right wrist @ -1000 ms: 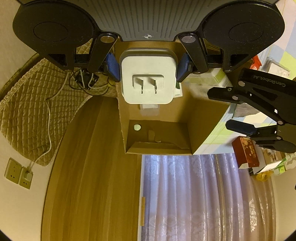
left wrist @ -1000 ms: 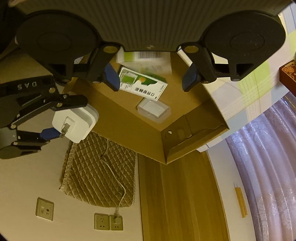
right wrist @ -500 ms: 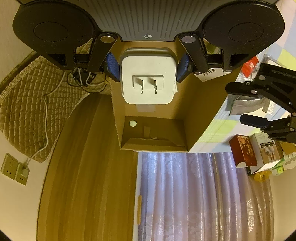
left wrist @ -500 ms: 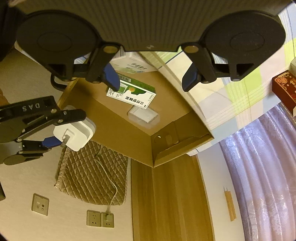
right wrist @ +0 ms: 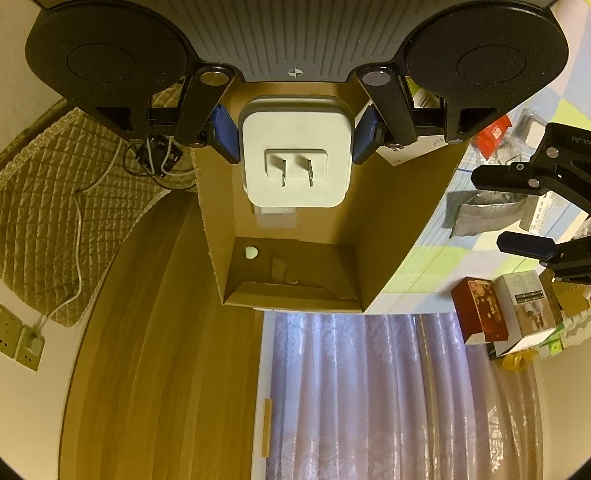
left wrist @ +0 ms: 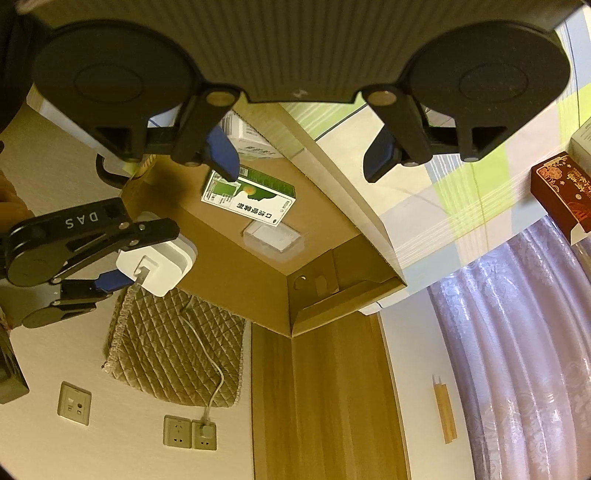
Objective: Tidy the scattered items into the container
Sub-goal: 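Open the right gripper to drop the white plug adapter into the cardboard box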
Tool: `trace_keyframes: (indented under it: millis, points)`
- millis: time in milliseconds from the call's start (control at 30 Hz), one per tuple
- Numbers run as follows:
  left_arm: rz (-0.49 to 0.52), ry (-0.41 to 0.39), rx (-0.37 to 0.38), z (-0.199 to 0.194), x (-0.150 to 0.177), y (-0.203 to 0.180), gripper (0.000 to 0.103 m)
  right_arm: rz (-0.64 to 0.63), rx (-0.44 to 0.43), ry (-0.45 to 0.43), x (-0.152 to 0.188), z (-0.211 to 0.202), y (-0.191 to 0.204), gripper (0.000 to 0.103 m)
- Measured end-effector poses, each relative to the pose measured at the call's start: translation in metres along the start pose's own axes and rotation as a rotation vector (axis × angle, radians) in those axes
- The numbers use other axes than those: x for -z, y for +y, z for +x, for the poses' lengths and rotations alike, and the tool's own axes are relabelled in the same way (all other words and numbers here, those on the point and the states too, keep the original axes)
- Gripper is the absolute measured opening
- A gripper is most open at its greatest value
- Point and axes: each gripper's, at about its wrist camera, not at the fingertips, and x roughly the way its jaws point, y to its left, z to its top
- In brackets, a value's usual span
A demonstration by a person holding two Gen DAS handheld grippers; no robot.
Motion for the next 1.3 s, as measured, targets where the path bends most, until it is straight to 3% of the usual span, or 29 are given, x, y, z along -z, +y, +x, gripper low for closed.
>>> trace_keyframes:
  millis: [1300]
  points:
    - [-0.019,-0.003,-0.01,-0.01,0.005,0.013,0.072,-0.017,0.005,0.008,-0.004,0.014,0.013,0.067]
